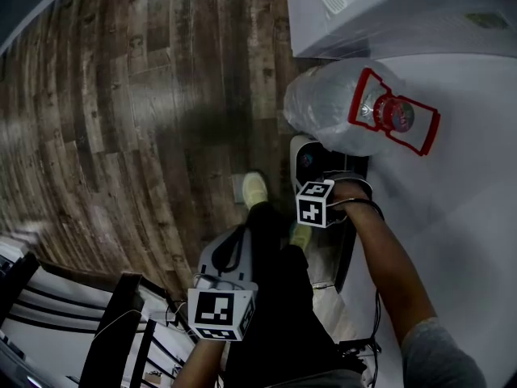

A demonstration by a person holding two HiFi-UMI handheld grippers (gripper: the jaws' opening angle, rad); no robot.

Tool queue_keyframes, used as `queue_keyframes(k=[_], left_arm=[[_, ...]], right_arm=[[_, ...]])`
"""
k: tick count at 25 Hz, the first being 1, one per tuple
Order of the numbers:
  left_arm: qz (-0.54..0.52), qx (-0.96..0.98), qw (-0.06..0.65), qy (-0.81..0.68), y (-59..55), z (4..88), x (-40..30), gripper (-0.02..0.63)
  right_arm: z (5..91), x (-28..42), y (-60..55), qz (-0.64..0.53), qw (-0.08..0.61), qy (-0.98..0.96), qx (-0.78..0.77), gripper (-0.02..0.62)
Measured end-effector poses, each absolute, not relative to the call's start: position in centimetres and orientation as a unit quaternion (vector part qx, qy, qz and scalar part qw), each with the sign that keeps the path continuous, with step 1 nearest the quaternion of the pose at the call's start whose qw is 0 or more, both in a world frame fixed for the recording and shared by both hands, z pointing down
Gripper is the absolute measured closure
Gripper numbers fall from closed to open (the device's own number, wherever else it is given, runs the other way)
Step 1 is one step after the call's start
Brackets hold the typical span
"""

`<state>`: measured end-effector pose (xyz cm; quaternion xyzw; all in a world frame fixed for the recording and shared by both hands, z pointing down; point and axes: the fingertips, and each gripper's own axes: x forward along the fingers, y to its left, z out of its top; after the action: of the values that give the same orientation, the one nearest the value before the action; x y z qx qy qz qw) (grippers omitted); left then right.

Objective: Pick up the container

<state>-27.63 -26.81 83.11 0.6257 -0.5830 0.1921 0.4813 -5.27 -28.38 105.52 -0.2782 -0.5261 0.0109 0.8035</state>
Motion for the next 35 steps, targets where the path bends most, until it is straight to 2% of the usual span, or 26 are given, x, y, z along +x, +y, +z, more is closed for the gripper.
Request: queue_keyframes(k=[2,3,7,12,18,22,30,35], left_arm=[[0.193,0.626,0.480,-0.584,-26.5,82.9,-27.7,0.589],[0.194,0.625,0.479,-0.584,-26.2,82.9,-27.7,0.589],[0.203,0.623,0.478,-0.585,-25.3,83.0,-27.9,0.589],[0.214,0.626,0.477,-0.578,-24.6,82.6,-27.2,0.589],[0.216,0.643,0.469,-0.565,-25.7,81.2,-26.1,0.589],[0.218,0.653,0.459,-0.562,-26.9,79.9,-25.6,0.589],[0.210,0.685,0.433,-0.547,-30.7,72.2,-24.5,0.589],[0.206,0.711,0.409,-0.533,-32.8,65.9,-22.9,0.589]], right_arm=[[107.2,-4.1,-27.8,-0.022,0.798,-0.553,-0.237,0.470],[108.0,-3.5,-27.6,-0.039,0.795,-0.565,-0.217,0.508],[109.5,-1.1,-26.8,-0.042,0.791,-0.584,-0.175,0.557],[108.1,-1.2,-23.5,0.009,0.752,-0.610,-0.250,0.569],[105.8,-2.8,-23.1,0.184,0.736,-0.615,-0.217,0.569],[103.0,-3.0,-22.5,0.292,0.698,-0.626,-0.188,0.569],[90.7,-3.7,-20.9,0.494,0.559,-0.656,-0.113,0.568],[82.3,-3.9,-22.2,0.556,0.489,-0.670,-0.048,0.568]])
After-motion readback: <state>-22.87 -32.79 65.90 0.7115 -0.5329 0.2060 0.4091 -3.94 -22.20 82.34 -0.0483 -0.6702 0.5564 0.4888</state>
